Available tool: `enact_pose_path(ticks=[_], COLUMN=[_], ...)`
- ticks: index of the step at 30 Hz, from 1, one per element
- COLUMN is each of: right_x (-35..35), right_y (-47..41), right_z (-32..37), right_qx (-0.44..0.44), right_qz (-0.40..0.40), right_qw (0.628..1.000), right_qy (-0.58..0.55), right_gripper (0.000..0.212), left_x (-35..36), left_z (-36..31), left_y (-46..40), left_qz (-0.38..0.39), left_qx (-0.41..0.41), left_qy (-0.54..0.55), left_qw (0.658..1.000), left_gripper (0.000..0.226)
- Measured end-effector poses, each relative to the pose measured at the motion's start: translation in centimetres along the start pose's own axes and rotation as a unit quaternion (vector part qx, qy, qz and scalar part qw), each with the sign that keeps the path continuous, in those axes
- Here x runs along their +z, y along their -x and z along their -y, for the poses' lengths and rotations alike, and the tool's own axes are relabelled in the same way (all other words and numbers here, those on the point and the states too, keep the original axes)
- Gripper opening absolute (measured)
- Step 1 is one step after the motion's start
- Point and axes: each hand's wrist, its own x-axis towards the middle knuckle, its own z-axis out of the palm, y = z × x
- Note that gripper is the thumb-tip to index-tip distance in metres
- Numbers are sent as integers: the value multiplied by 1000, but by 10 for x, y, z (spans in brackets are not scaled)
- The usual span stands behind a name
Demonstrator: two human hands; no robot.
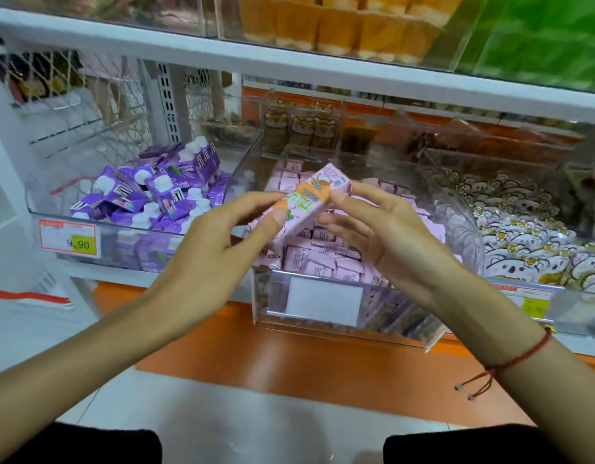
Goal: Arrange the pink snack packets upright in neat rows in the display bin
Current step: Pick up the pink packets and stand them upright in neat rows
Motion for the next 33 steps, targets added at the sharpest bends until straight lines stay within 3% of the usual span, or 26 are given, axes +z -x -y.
enact_pose_path(ticks=[4, 8, 10, 14, 20, 27, 33], right_x=[0, 0, 1, 4, 5, -1, -7], right_y=[0, 1, 2, -5, -21, -20, -15], right_z=[-1, -1, -2, -9, -28, -32, -27], right_qx=[3, -21, -37, -97, -151, -186, -188], right_qz=[-16, -1, 18, -17, -28, -5, 4], right_qw=[997, 993, 995, 988, 886, 775, 773], right_qy=[-76, -115, -94, 118, 438, 604, 605], right_gripper=[40, 40, 36, 28, 28, 32, 36], left_x=[-2, -3, -7, -21, -20, -28, -39], left_z=[0, 0, -1, -9, -2, -2, -8], left_y=[-3, -7, -9, -14, -26, -43, -55], left_qz=[-44, -39, -39, -116, -118, -33, -26], left_qx=[-41, -139, -151, 9, 101, 225, 240], left_qy=[51, 200, 219, 81, -6, -264, -274], left_qw=[997, 969, 963, 990, 988, 937, 931], left_gripper=[38, 19, 18, 31, 26, 33, 38])
